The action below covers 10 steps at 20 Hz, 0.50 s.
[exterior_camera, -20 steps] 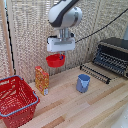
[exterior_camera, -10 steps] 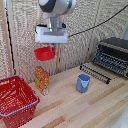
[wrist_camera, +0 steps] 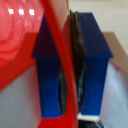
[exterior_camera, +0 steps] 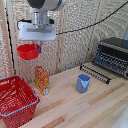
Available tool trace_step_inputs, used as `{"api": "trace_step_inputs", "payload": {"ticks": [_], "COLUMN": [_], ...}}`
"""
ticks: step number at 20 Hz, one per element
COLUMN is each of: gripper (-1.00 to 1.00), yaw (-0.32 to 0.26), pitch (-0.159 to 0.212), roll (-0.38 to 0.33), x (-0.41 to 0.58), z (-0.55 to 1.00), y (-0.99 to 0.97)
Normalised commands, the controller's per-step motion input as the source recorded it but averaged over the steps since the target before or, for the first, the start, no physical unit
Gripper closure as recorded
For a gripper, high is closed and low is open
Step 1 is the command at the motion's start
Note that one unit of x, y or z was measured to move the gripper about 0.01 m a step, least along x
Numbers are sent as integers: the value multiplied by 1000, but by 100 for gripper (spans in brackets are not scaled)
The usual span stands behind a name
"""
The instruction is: Please locate the crimson dish within your space. Move your hand towards it gently. Tenderly hold the bowl carefully using your fingers and raise it. With caution, shift it towards the basket. Kindly let loose of the dish to drop it in the basket.
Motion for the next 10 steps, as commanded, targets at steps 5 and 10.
{"api": "trace_step_inputs", "payload": {"ticks": [5,10], "gripper": [100,100], "yaw": [-8,20], "pitch": [-145,-37], "roll": [-140,-122], "x": [-36,-274], "z": [-147,-315], "y": [769,611]}}
